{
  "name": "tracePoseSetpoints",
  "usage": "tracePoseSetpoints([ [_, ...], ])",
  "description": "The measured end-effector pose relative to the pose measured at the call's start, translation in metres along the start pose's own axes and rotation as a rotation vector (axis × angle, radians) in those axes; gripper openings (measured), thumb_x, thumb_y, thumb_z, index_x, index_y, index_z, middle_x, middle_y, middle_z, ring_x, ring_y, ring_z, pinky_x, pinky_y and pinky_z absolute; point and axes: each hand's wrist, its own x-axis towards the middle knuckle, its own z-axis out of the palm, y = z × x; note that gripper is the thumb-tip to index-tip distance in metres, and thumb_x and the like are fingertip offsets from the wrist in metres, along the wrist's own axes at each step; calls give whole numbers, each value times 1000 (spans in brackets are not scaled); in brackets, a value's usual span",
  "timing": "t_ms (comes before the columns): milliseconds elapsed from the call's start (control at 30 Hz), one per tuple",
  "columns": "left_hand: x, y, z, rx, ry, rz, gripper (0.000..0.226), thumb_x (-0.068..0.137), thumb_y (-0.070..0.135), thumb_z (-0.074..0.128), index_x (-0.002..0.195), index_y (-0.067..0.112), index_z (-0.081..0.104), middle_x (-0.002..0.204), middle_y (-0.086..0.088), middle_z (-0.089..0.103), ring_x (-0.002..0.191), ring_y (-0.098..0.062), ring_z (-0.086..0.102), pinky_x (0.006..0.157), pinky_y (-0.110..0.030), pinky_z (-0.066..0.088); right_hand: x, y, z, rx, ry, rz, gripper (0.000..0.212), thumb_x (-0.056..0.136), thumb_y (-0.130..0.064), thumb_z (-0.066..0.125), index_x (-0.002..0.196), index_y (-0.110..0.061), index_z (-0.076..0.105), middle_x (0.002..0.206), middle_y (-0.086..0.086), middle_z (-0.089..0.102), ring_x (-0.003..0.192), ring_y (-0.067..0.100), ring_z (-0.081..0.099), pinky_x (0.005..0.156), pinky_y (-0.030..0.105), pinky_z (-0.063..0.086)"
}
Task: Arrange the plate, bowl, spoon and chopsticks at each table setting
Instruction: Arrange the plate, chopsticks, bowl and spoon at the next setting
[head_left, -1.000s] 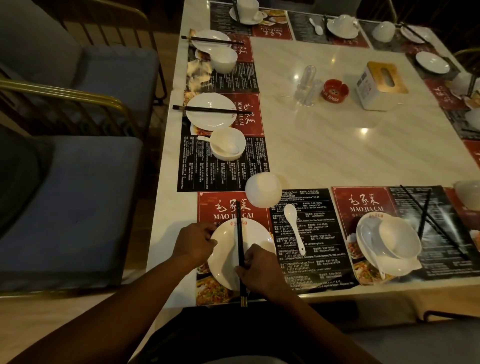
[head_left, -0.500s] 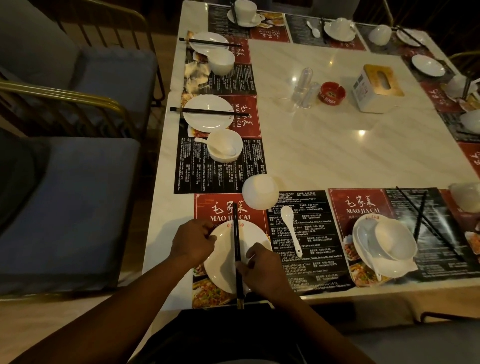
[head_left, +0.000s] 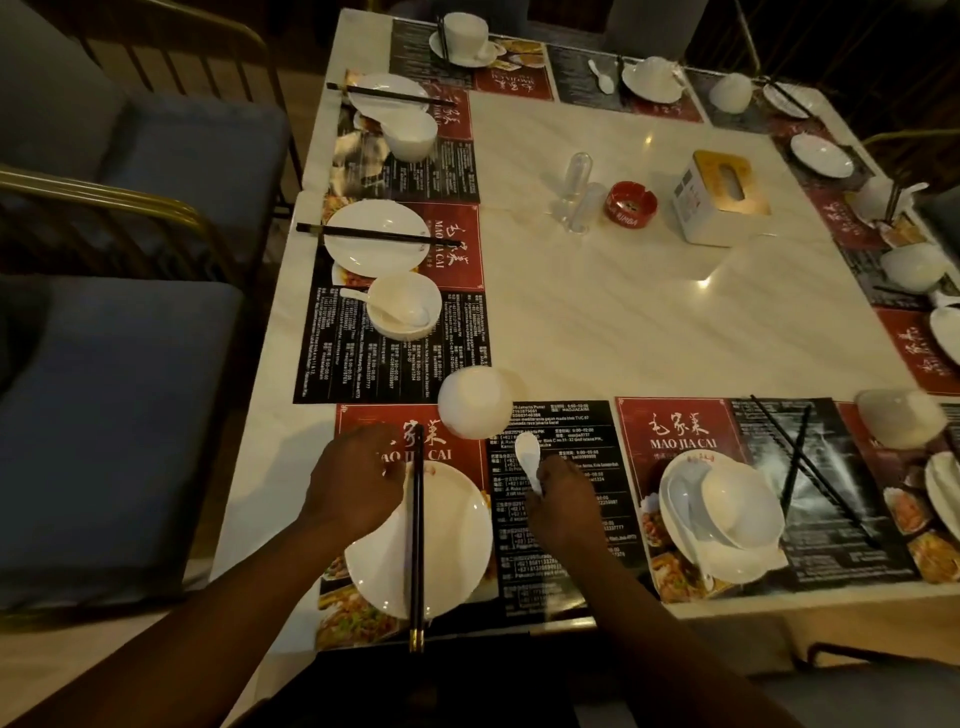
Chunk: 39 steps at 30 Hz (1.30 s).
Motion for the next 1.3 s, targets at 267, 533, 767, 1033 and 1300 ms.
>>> tracePoseSetpoints([
  [267, 32, 50, 36, 43, -35, 12, 50, 82, 15, 76, 131, 18, 61, 124, -2, 57, 112, -21, 59, 94, -30, 50, 10, 52, -30, 52, -32, 31, 11, 85, -13, 68, 92, -18, 61, 91, -4, 65, 84, 14, 63, 62, 15, 41],
  [533, 71, 68, 77, 140, -122, -63, 101, 67, 24, 89, 150, 17, 33, 147, -8, 34, 134, -29, 40, 105, -47, 46, 30, 82, -52, -67, -79, -117, 26, 91, -37, 63, 111, -19, 60, 111, -3, 58, 101, 16, 56, 78, 27, 48],
  [767, 100, 63, 87, 348, -245, -18, 126, 56, 42, 94, 154, 31, 16, 162, -1, 16, 149, -27, 17, 113, -51, 33, 104, 23, -49, 1, -133, -514, 49, 85, -31, 71, 129, -20, 51, 124, 2, 52, 116, 21, 46, 89, 33, 48],
  [1033, 112, 69, 79, 283, -263, 61, 117, 49, 51, 93, 147, 30, 33, 144, 4, 45, 125, -19, 48, 99, -39, 46, 139, 18, -48, 114, -343, -631, 86, 74, -26, 81, 146, -21, 32, 149, 1, 38, 135, 20, 38, 107, 33, 41],
  [1300, 86, 112, 41, -379, -534, -265, 101, 57, 55, 90, 136, 38, 30, 132, 10, 49, 117, -14, 55, 83, -34, 57, 107, 26, -94, 236, -264, -702, 50, 96, -17, 58, 144, -18, 44, 137, 4, 58, 118, 21, 57, 98, 35, 49],
])
